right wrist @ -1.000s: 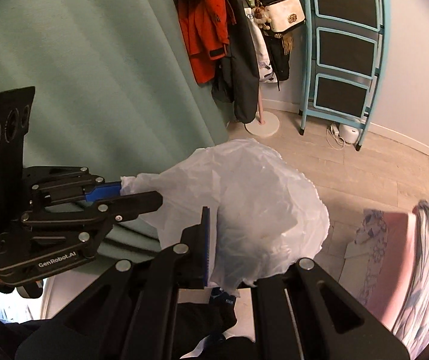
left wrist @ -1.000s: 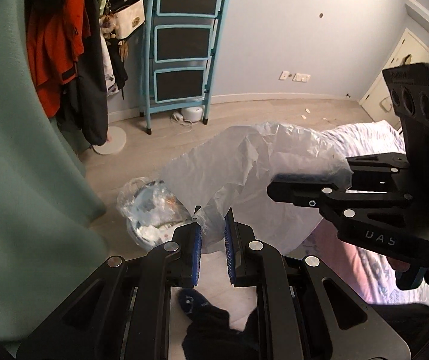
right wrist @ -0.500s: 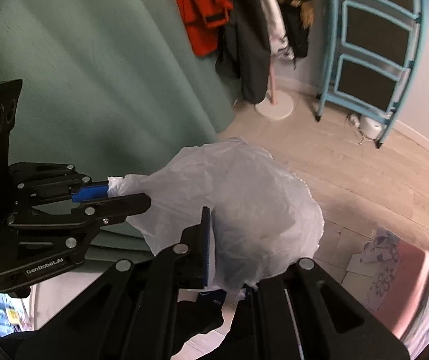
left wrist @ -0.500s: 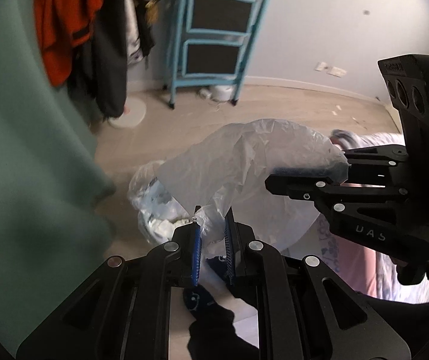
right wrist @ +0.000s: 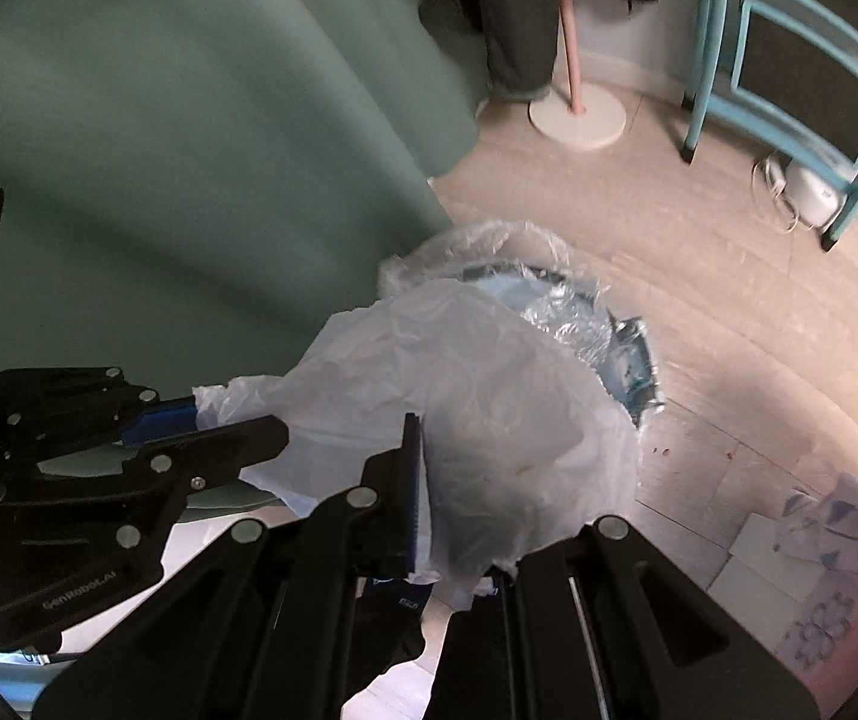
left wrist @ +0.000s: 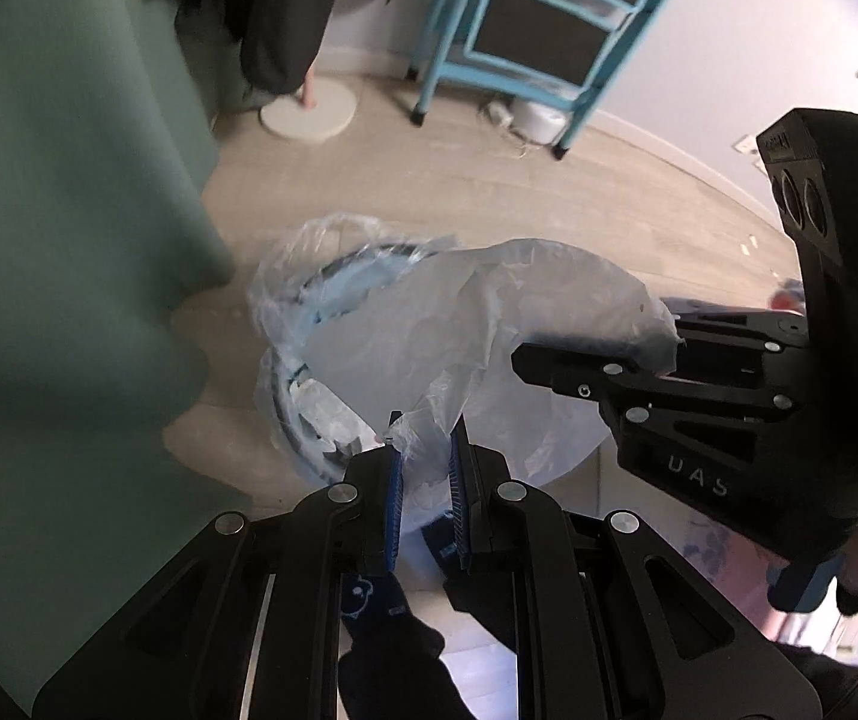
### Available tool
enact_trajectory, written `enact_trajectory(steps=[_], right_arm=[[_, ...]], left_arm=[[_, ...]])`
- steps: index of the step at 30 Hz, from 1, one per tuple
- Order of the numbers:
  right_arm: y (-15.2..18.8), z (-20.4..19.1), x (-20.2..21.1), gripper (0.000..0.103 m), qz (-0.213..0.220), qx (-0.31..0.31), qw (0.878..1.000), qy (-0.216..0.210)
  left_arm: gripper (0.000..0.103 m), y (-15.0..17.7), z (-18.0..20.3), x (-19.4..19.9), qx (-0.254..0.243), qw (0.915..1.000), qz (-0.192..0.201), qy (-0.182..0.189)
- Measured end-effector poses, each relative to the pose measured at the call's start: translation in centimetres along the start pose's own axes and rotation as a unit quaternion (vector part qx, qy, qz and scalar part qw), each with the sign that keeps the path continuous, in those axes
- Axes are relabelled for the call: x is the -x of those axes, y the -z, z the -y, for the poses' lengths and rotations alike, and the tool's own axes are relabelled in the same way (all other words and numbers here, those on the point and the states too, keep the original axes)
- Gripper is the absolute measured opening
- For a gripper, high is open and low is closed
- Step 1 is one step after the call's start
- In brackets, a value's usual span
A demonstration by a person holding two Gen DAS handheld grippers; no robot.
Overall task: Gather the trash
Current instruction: 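Lower the clear bag into the bin and open both tools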
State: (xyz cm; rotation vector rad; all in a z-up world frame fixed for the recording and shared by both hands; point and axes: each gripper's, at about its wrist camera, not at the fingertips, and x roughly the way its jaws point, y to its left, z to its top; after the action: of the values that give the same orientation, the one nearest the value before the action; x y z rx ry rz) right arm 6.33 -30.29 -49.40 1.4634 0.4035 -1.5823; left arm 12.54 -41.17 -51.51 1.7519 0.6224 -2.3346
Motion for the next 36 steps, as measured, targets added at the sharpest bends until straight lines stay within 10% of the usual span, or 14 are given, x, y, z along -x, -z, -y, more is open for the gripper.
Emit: enact_trajectory(steps=[15,27,31,36], right_arm=[[1.1,3.6,-10.0,0.008,-0.048,0.034,0.998,0.018],[0.8,3.6,-12.8,0.009,-0.063,0.112,0.991,0.038],[1.1,3.6,-12.1,0.057,-0.052,0.135,0.988,0.061],[0.9,4.1,-10.7,0.087,-0.04,0.133,0.986,0.091]], left_arm=[[0.012,1.5,-3.1,-12.7,0.01,0.9995,-0.031,0.0],[0.016,1.7,-4.2,-15.0,0.007,0.9993,-0.037,-0.008],[0.048,1.7,-3.9,-13.8,-0.011,0.999,-0.017,-0.04],[0.089,1.8,-4.7,-12.0,0.009,0.998,-0.006,-0.063]])
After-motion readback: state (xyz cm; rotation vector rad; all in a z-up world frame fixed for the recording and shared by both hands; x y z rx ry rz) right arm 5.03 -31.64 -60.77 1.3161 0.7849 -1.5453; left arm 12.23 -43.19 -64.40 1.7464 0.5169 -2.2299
